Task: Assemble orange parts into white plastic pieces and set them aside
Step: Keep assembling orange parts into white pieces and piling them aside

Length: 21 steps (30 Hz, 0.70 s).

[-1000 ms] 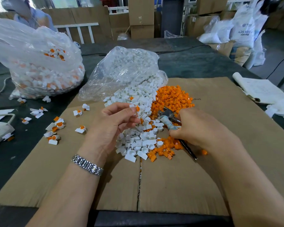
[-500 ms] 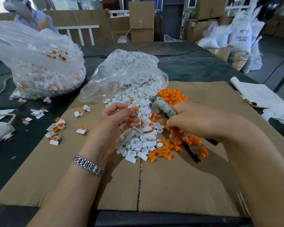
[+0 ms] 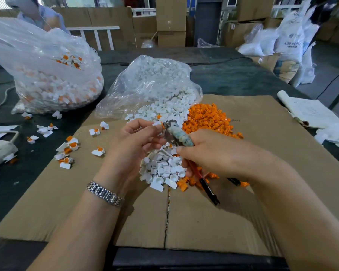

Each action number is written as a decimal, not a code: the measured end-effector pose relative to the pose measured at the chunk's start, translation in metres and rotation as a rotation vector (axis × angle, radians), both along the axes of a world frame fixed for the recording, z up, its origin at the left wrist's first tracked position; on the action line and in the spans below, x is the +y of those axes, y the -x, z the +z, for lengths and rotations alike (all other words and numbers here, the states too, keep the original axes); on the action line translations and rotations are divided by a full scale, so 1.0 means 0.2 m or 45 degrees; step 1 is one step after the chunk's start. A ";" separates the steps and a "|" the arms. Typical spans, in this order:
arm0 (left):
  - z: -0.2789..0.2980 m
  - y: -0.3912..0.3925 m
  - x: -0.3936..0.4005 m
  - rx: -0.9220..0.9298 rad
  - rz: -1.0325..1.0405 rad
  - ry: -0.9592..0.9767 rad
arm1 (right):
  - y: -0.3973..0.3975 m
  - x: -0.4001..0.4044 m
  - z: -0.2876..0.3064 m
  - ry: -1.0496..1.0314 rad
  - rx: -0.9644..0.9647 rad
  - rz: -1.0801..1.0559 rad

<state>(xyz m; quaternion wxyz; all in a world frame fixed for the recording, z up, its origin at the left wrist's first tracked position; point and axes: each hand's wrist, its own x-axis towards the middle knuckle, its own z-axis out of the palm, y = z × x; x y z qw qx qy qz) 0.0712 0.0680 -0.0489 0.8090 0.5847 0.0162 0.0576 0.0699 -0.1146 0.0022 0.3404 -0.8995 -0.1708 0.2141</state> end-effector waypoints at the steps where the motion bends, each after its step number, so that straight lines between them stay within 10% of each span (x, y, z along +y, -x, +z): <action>1: 0.00 0.00 0.00 0.000 -0.002 -0.017 | 0.00 0.00 -0.01 0.018 -0.020 -0.003; 14: -0.01 -0.01 0.00 0.064 0.038 -0.019 | 0.04 0.09 -0.13 0.057 -0.394 -0.158; 21: -0.02 -0.01 0.03 0.043 0.114 -0.082 | -0.01 -0.05 0.01 -0.248 0.246 -0.144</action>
